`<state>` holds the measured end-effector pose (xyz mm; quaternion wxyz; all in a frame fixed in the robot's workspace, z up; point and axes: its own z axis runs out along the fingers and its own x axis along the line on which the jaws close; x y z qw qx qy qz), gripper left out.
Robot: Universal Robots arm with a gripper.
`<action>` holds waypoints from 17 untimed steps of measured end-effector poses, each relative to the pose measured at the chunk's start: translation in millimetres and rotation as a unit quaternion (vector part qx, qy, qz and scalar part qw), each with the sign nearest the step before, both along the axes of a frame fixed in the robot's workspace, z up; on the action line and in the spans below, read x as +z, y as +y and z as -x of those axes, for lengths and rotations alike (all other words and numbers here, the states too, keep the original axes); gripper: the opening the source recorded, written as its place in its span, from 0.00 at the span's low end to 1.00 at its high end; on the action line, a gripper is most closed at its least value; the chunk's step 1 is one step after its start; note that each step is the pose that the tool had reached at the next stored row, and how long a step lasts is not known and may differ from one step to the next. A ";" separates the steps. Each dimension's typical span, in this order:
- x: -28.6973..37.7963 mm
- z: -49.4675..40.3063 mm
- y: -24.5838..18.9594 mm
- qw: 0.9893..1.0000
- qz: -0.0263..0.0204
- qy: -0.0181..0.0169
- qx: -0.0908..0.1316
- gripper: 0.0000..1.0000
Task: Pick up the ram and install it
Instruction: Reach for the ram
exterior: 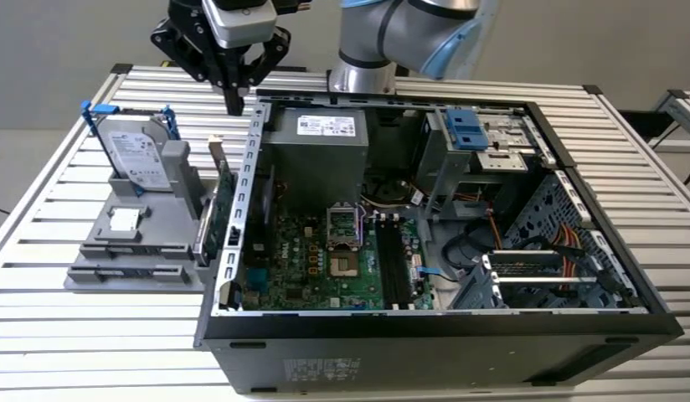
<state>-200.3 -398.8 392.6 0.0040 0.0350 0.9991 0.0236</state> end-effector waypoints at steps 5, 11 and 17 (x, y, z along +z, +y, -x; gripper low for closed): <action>-0.1 3.5 0.0 1.000 0.000 0.001 0.000 0.00; -0.3 8.4 0.0 1.000 0.000 0.002 0.000 0.00; -0.3 15.9 0.0 1.000 0.000 0.003 0.000 0.00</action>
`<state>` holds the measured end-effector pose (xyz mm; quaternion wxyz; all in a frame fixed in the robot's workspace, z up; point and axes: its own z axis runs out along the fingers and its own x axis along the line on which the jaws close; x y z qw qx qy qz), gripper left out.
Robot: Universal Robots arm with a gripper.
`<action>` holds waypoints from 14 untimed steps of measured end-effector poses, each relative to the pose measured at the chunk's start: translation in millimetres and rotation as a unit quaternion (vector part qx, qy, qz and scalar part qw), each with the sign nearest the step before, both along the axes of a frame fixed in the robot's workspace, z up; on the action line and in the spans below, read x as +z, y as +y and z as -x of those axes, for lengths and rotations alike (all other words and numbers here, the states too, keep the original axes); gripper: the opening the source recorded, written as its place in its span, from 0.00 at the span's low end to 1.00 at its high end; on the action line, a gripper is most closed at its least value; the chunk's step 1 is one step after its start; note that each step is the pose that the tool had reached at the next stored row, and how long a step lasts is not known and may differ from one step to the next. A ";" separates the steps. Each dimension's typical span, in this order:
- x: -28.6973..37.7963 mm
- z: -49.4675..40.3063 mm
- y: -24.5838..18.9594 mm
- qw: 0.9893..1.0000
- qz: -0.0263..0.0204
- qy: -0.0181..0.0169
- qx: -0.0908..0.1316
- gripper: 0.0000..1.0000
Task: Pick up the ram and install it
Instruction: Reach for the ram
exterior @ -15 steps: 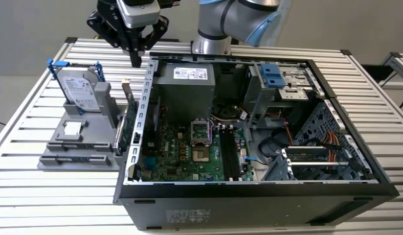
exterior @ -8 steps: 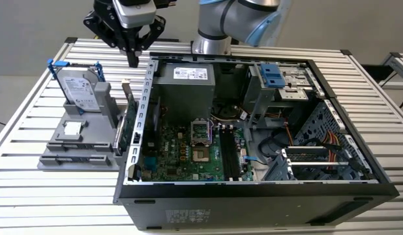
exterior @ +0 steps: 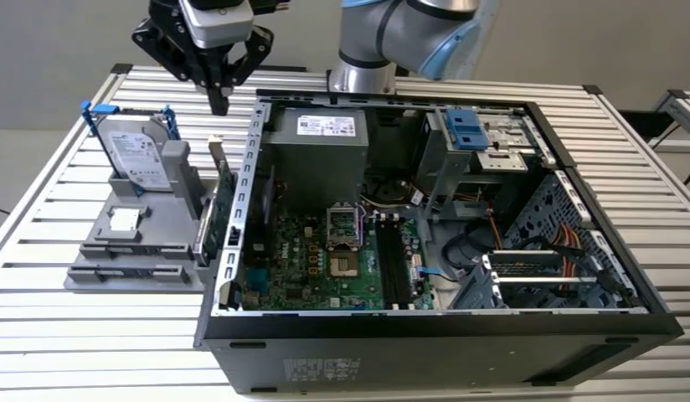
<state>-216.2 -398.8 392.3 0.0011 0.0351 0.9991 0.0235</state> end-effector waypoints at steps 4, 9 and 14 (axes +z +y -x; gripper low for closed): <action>0.0 5.5 0.0 1.000 0.000 0.001 0.000 0.00; 0.0 11.8 0.0 1.000 0.000 0.002 0.000 0.00; 0.0 18.3 0.0 1.000 0.000 0.004 0.001 0.00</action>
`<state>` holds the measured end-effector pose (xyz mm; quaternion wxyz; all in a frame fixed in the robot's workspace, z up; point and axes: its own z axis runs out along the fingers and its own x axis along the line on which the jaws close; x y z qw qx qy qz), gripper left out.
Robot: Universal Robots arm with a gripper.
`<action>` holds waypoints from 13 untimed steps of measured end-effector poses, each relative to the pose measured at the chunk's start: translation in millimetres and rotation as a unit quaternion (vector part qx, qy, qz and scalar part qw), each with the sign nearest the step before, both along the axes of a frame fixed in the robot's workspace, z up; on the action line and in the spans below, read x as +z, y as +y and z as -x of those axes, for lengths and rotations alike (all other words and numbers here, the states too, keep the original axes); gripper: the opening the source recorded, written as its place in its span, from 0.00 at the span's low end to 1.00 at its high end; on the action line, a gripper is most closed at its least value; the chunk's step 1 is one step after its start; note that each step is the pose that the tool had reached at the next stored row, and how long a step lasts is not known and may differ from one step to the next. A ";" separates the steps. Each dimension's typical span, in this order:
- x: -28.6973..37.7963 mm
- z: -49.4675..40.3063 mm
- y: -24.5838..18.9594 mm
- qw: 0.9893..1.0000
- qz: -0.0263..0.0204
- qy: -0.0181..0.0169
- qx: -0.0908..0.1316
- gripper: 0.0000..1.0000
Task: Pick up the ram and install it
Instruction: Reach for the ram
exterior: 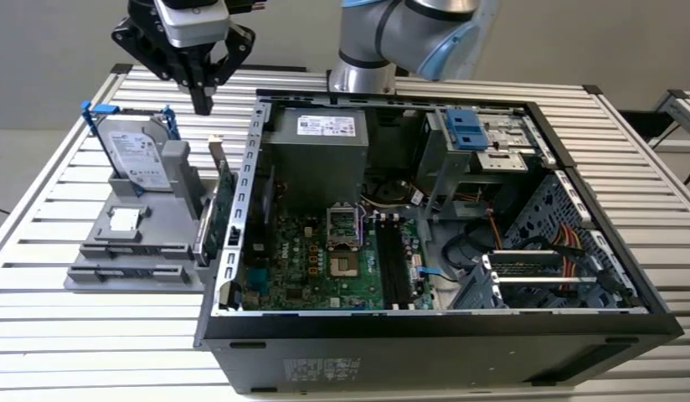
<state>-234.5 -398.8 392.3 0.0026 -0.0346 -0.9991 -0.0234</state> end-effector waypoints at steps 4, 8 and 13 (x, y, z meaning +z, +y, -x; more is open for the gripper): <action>0.0 6.1 0.0 1.000 0.000 0.001 0.000 0.00; 0.1 12.7 0.0 1.000 0.000 0.001 0.001 0.00; 0.0 20.4 0.0 1.000 0.000 0.002 0.001 0.00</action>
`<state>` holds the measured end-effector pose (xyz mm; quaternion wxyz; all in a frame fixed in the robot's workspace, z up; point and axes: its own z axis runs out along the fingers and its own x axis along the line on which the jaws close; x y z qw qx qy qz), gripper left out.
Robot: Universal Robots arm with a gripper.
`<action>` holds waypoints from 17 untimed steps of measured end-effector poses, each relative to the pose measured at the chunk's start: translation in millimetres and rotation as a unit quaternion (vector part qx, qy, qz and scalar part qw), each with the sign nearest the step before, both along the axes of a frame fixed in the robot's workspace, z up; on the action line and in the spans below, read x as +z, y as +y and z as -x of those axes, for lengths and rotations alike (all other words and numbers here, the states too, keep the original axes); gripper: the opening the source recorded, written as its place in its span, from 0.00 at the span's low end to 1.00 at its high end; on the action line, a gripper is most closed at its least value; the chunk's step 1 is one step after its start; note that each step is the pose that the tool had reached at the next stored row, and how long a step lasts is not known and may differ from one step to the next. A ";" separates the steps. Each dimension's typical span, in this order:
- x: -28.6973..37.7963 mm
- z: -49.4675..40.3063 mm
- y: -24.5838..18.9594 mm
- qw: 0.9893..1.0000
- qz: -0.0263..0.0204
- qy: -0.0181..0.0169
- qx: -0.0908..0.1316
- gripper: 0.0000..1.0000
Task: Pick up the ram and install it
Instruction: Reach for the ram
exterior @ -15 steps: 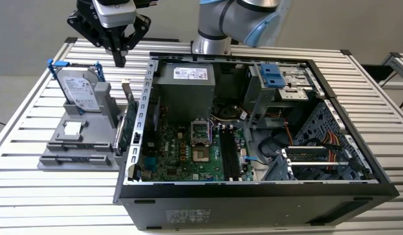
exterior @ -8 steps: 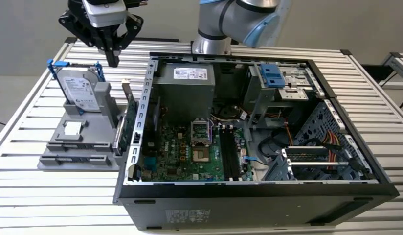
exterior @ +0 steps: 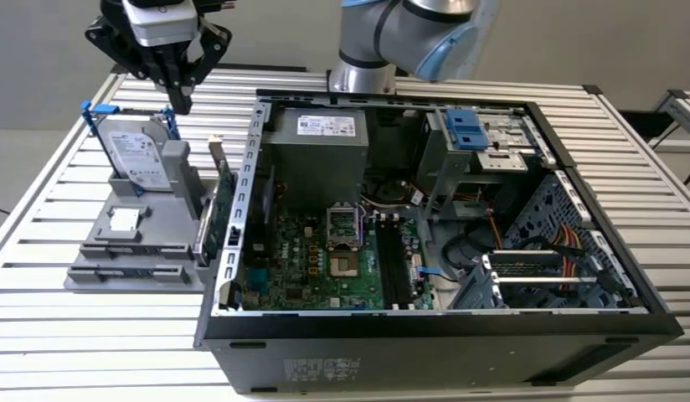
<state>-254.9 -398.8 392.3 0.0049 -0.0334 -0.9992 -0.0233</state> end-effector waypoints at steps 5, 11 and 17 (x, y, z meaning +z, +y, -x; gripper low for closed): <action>0.0 7.0 0.0 1.000 0.000 0.001 0.000 0.00; 0.0 15.9 0.0 1.000 0.000 0.002 0.000 0.00; 0.0 25.4 0.0 1.000 0.000 0.002 0.001 0.00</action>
